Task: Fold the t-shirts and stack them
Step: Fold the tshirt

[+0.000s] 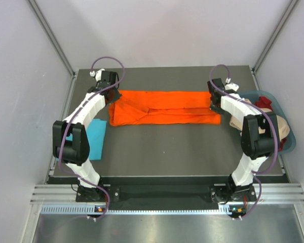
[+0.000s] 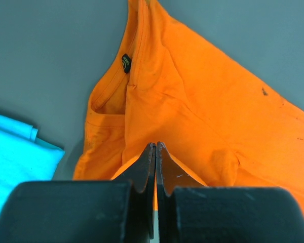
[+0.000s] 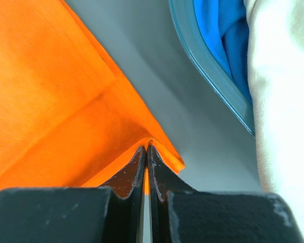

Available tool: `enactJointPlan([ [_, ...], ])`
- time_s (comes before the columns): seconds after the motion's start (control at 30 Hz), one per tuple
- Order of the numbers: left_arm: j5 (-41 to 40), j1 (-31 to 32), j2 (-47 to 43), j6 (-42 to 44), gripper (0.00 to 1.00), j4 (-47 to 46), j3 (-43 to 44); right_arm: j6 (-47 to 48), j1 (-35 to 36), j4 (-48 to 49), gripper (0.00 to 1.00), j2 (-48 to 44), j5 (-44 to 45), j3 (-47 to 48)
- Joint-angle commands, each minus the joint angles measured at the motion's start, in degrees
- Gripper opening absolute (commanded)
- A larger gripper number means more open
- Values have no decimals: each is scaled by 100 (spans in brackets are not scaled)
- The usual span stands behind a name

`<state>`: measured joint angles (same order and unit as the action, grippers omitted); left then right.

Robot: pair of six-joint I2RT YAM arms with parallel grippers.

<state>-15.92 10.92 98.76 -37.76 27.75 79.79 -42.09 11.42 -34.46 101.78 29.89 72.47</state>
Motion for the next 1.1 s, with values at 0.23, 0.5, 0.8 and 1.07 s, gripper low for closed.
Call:
enactJointPlan([
  [0.23, -218, -37, 644, 207, 0, -349, 835, 201, -114, -52, 0, 562, 149, 839],
  [0.5, -350, -63, 1294, 251, 0, -200, 1153, 209, -149, -61, 0, 1072, 175, 1103],
  [0.8, -385, -99, 1638, 207, 0, -121, 1311, 218, -158, -70, 0, 1195, 201, 1243],
  [1.07, -710, -99, 1585, 242, 0, -15, 1460, 227, -166, -228, 0, 1151, 289, 1577],
])
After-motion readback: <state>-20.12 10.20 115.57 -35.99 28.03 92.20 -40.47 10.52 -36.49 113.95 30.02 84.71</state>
